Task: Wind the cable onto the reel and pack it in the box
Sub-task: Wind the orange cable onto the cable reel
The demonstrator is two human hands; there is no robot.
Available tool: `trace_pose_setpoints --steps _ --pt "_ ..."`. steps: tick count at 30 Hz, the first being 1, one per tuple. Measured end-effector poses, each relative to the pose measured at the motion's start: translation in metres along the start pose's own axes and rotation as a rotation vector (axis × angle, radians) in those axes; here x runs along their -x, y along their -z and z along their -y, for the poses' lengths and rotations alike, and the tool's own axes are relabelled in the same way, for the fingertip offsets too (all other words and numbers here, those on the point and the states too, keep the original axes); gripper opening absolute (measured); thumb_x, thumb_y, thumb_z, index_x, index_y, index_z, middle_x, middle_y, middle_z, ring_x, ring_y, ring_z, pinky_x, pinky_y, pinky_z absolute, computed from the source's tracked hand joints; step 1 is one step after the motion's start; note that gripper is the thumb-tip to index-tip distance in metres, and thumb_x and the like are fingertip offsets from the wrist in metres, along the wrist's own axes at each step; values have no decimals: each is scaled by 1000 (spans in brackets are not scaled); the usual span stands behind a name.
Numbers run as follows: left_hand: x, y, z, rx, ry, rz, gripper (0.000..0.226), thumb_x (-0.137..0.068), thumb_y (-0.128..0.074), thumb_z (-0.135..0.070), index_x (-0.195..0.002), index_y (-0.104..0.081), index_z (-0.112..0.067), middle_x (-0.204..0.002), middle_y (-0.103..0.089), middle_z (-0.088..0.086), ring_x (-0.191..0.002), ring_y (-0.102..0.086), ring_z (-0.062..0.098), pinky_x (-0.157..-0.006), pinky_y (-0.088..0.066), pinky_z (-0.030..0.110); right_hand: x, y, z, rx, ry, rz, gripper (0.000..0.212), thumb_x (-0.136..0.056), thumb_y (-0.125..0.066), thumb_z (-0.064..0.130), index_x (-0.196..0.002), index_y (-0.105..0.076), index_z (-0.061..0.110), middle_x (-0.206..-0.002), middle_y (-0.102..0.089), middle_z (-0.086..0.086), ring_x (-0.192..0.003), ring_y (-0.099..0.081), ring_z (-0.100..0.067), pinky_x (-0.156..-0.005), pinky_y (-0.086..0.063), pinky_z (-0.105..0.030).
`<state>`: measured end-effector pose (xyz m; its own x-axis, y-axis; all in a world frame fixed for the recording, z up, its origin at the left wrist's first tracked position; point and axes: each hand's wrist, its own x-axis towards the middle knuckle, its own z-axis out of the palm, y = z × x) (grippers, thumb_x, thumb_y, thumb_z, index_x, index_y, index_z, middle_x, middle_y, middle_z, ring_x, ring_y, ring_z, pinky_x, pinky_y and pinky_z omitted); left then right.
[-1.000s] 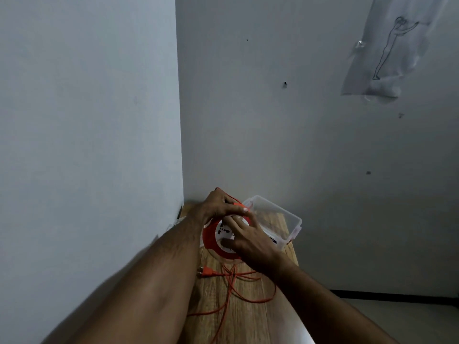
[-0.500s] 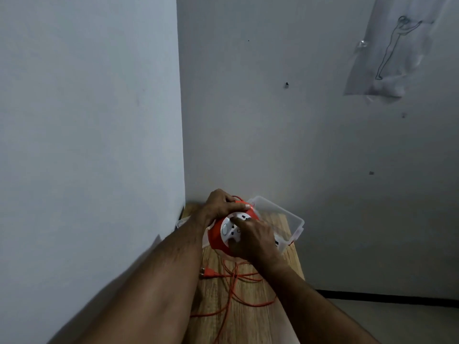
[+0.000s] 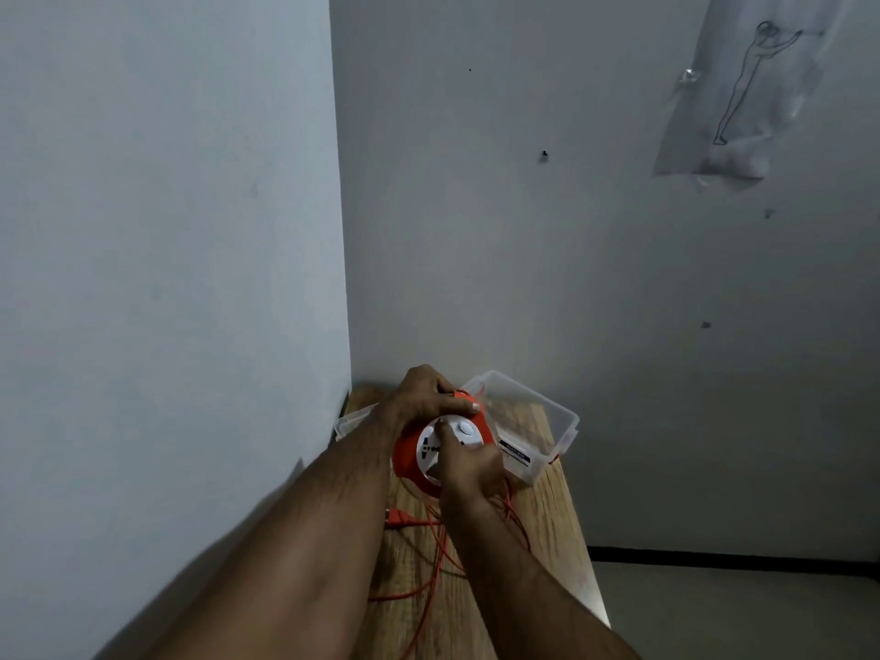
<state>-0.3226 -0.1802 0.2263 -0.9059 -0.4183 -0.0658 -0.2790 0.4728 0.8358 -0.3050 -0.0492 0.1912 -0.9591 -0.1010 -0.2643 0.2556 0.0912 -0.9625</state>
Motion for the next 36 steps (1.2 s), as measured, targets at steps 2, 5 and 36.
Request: trace_pose_setpoints --steps 2,5,36 --pt "2 1 1 -6 11 -4 44 -69 -90 -55 -86 -85 -15 -77 -80 0 -64 -77 18 -63 -62 29 1 1 1 40 61 16 46 -86 -78 34 -122 -64 9 -115 -71 -8 -105 -71 -29 -87 -61 -44" --pt "3 6 2 15 26 -59 37 -71 -90 -52 -76 -83 -17 -69 -78 -2 -60 -75 18 -53 -56 23 2 16 3 383 668 49 18 -92 -67 31 -98 -68 14 -95 -72 0 -85 -70 -16 -77 -61 -32" --pt "6 1 -2 32 40 -23 27 -69 -91 -52 -70 -81 -27 -70 -79 -4 -60 -75 11 -63 -57 26 -40 49 13 1199 1267 470 61 -81 -72 46 -135 -59 20 -132 -65 -11 -117 -65 -31 -100 -54 -43"
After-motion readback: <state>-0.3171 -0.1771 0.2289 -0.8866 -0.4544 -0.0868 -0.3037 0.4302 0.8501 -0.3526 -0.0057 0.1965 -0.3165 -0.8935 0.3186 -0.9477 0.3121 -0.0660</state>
